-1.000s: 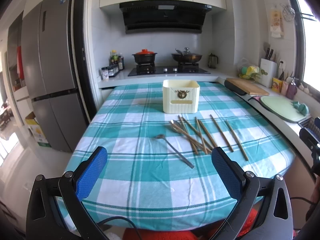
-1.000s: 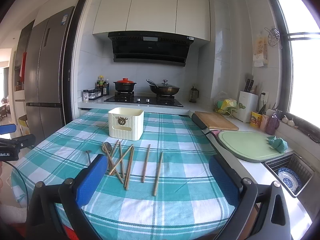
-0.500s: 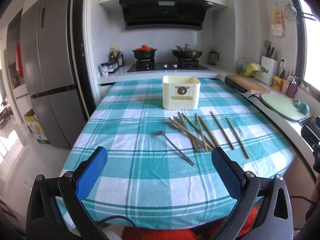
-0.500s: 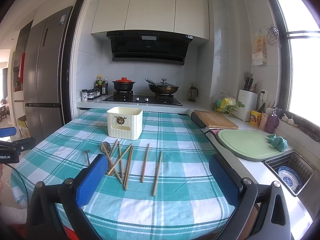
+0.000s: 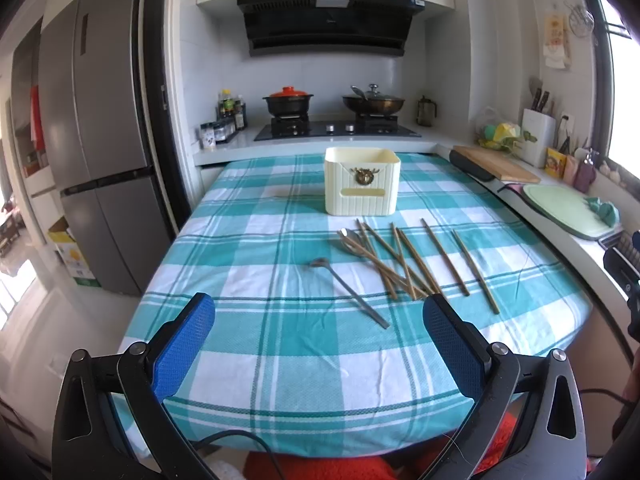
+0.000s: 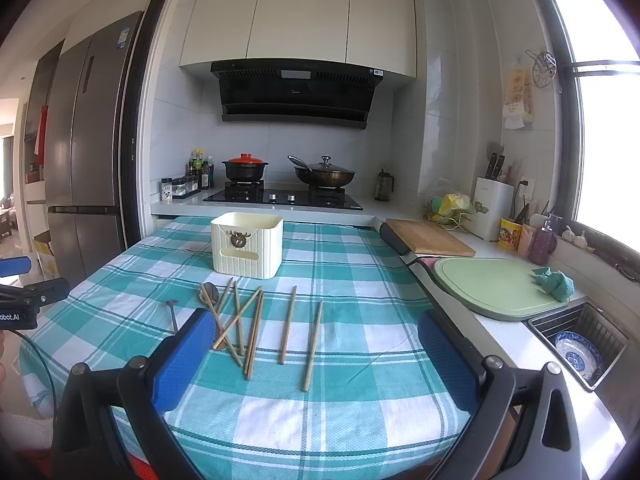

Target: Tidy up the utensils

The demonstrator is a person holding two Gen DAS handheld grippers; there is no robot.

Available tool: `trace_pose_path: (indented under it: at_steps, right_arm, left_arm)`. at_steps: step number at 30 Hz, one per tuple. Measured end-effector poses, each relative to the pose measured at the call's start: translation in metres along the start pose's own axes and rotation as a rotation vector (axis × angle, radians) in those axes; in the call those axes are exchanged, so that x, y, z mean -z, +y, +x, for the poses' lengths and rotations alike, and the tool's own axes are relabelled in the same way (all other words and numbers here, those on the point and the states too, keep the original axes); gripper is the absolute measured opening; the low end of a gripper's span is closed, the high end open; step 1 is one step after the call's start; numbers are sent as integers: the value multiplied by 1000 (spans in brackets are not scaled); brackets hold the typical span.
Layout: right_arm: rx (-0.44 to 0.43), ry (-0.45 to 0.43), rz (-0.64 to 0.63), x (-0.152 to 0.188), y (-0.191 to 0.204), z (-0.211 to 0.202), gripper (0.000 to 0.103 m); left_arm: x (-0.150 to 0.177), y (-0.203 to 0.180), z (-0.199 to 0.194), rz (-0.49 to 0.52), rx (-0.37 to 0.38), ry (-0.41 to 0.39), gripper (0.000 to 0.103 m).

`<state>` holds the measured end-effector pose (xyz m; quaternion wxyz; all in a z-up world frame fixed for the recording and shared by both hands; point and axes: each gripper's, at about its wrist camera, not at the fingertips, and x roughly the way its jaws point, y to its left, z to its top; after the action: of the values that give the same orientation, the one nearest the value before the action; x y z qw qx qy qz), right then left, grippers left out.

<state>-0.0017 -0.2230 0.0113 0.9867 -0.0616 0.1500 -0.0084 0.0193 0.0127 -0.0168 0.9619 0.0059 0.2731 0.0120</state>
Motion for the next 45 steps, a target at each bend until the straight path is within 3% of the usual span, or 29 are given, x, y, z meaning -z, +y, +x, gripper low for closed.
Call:
trace_pose_path:
  at_steps: [24,31,39,45]
  right_arm:
    - [13,8,5,0,-2,2,103]
    - [14,13,6,1,-3,4,103]
    - [-3,54,8,1,-4,20,103]
    - [-19,107,2,-1,-11,46,103]
  left_arm:
    - [2,2,13,3,-10,41,103]
    - [4,7,26,-24,-3,98,103]
    - [-1,21,73,-98,32,204,103]
    - [-15,14,147,-149,68,294,103]
